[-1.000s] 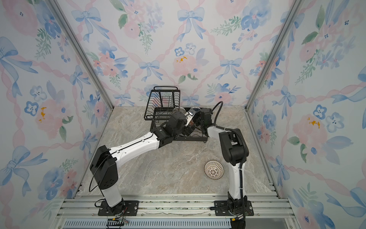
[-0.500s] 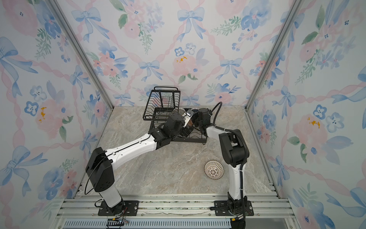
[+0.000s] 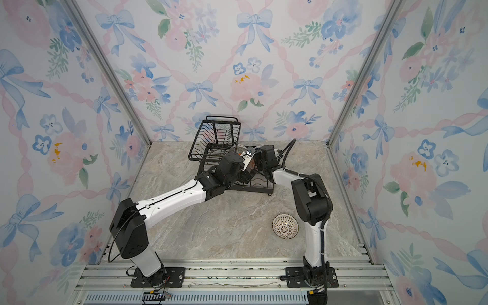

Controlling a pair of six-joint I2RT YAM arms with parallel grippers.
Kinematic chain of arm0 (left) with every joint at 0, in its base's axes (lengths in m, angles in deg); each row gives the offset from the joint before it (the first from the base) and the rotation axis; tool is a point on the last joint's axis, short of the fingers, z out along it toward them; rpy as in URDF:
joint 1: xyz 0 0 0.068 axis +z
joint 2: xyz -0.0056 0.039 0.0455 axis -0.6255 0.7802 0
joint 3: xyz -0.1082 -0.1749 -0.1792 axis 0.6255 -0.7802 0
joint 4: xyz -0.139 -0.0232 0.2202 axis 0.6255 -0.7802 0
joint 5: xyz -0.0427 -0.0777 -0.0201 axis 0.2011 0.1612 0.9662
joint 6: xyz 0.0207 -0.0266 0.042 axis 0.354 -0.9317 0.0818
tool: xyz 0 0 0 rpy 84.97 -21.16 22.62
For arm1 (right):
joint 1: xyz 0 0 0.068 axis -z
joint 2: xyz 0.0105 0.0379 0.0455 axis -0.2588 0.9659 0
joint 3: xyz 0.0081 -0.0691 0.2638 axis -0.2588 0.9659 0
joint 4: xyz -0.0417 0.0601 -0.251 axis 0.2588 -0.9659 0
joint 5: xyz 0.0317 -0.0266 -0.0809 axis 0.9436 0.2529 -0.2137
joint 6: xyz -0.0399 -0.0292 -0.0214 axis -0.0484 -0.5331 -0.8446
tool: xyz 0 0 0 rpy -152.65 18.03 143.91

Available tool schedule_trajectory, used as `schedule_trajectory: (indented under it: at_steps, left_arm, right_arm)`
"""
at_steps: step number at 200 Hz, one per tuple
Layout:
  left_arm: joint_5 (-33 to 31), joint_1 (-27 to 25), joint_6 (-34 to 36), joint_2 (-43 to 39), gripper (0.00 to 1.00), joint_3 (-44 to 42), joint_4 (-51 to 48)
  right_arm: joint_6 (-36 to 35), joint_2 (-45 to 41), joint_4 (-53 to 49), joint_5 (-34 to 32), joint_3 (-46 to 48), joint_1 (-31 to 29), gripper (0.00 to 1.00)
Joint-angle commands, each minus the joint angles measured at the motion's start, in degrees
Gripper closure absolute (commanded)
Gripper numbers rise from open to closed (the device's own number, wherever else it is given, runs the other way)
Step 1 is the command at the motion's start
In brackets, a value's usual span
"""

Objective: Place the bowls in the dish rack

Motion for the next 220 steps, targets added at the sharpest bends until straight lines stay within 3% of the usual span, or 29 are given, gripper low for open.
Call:
schedule_trajectory:
  at_steps: [1,220]
  left_arm:
    - [-2.18,1.14,-2.11,-1.67,0.02,-2.35,-2.59]
    - [-0.95,1.6,-3.95,-2.05,0.02,-4.24,-2.53]
  right_arm:
    - [2.54,-0.92,-14.81,-0.12,3.81,-1.08,0.96]
    - [12.38,-0.36,-23.98,0.15,3.65,-3.15,0.85]
